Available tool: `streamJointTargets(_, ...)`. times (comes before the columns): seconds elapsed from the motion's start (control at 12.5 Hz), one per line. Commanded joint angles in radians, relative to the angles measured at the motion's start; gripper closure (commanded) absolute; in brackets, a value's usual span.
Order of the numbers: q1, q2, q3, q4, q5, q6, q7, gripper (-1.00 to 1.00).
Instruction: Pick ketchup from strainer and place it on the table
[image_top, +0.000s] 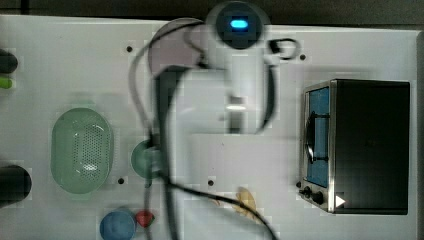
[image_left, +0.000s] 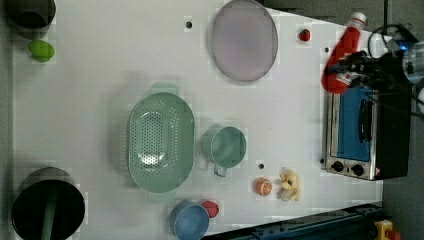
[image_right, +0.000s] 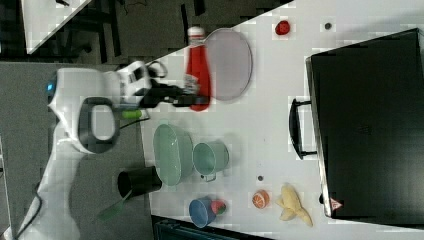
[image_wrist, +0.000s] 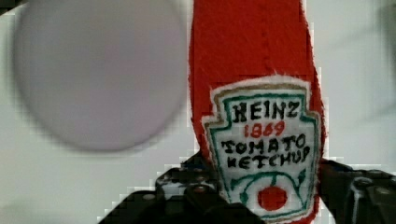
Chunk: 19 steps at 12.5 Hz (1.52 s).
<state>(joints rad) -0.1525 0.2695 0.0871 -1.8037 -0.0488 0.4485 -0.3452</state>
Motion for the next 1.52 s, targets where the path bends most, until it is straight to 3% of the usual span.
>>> streamJointTargets(0.08, 0.003, -0.016, -0.046, -0.089, 0.001, -0.003, -0.156, -0.21)
streamJointTargets(0.56, 0.004, -0.01, -0.059, -0.355, 0.003, 0.256, -0.146, -0.21)
streamJointTargets(0.8, 0.008, 0.015, -0.031, -0.432, 0.003, 0.371, -0.132, -0.21)
streamJointTargets(0.88, 0.009, 0.032, -0.024, -0.441, 0.003, 0.396, -0.131, -0.27)
streamJointTargets(1.12, 0.01, 0.05, -0.012, -0.438, 0.003, 0.416, -0.131, -0.91)
streamJointTargets(1.2, 0.01, 0.032, -0.012, -0.434, 0.003, 0.411, -0.131, -1.0)
streamJointTargets(1.52, 0.009, -0.077, -0.019, -0.331, 0.003, 0.386, -0.128, -1.0)
